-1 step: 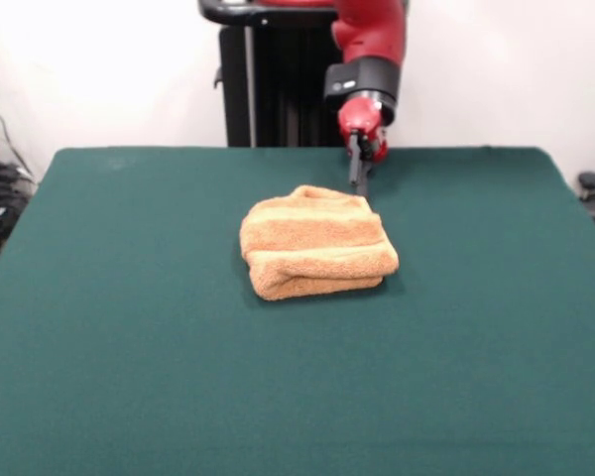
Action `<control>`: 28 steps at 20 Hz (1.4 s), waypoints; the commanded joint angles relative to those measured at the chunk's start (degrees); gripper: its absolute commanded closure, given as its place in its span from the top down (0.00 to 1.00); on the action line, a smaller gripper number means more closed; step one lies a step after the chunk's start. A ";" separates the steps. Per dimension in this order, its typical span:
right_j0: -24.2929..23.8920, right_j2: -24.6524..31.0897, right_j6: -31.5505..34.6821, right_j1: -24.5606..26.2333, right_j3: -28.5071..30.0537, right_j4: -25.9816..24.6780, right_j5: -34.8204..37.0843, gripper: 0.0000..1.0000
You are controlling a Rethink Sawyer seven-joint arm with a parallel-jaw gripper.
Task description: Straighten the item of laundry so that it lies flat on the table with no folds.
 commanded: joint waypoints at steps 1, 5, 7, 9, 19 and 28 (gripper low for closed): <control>-1.46 7.39 3.80 4.89 -14.07 3.39 -1.43 1.00; -2.09 7.20 3.79 5.77 -14.88 3.85 -3.94 1.00; -2.33 7.18 3.79 6.06 -15.15 4.03 -4.98 1.00; -2.34 7.25 3.56 6.44 -15.32 4.88 -5.99 1.00; -2.36 7.31 1.52 8.01 -16.49 7.17 -5.91 1.00; -2.64 7.00 0.19 8.75 -17.38 7.01 -3.59 1.00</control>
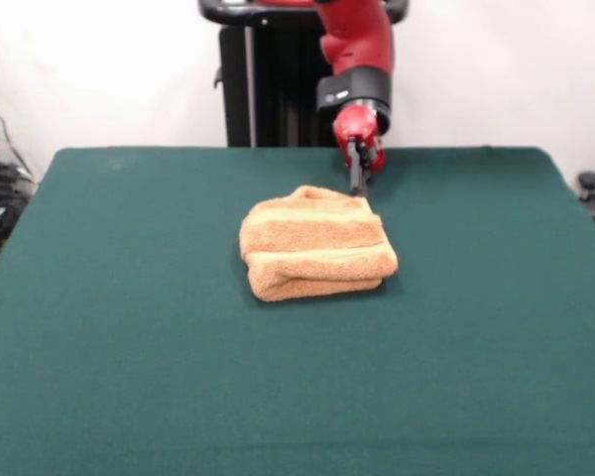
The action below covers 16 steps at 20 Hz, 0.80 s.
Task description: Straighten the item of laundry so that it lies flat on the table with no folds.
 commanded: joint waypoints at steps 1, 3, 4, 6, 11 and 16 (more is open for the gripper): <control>-0.85 7.13 0.14 5.13 -16.03 2.55 4.23 1.00; -0.97 6.98 -0.08 5.41 -16.27 2.70 4.38 1.00; -1.00 6.93 -0.10 5.53 -16.35 2.74 4.42 1.00; -1.15 6.75 -0.14 5.96 -16.64 2.95 4.38 1.00; -1.04 6.43 -0.19 6.16 -16.86 3.43 4.57 1.00; -1.00 6.46 0.20 6.19 -17.07 3.56 3.58 1.00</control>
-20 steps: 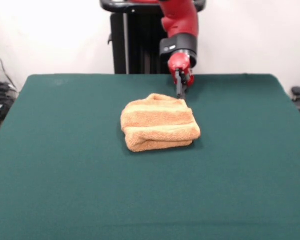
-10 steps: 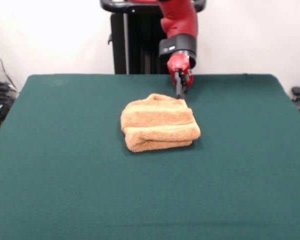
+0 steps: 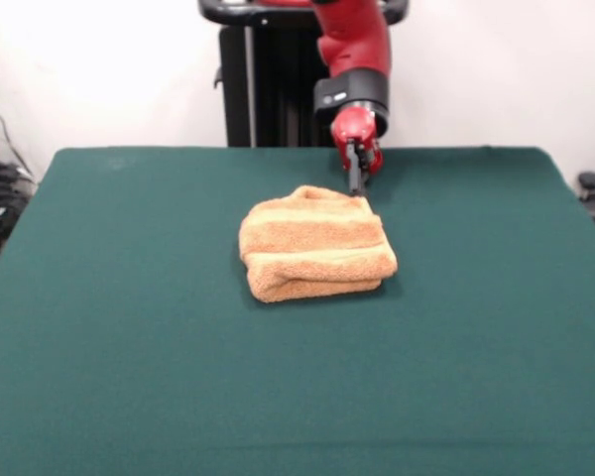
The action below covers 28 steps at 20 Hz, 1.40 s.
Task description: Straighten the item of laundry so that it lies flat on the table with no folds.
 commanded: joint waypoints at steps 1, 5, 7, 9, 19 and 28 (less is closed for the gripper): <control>-0.96 7.57 0.21 4.87 -16.19 3.47 3.85 1.00; -1.03 7.56 0.30 4.82 -16.09 3.23 4.15 1.00; -1.09 7.53 0.43 4.74 -16.13 2.99 4.15 1.00; -1.11 7.48 0.49 4.75 -16.18 2.88 4.11 1.00; -1.23 7.51 1.30 5.24 -16.32 3.47 2.19 0.00; -0.73 7.15 1.84 5.70 -16.37 4.02 1.82 0.00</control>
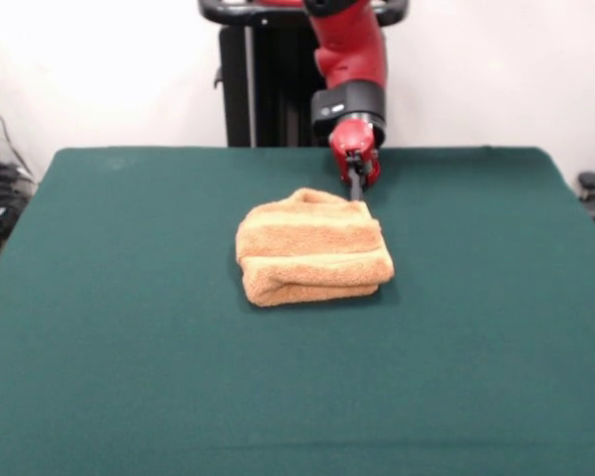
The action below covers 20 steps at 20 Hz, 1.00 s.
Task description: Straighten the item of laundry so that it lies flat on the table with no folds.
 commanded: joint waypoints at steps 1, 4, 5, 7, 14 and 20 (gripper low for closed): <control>-0.63 7.57 1.87 3.18 -14.09 3.53 1.91 0.00; -0.61 7.57 2.06 3.43 -14.02 3.99 0.91 0.00; -0.57 7.50 2.02 3.45 -14.06 3.86 0.88 0.00; -0.56 7.46 2.09 3.39 -14.12 3.64 0.81 0.00; -0.42 7.31 1.91 3.30 -14.31 2.88 1.85 1.00; 0.03 7.14 1.98 3.35 -14.22 2.88 2.30 1.00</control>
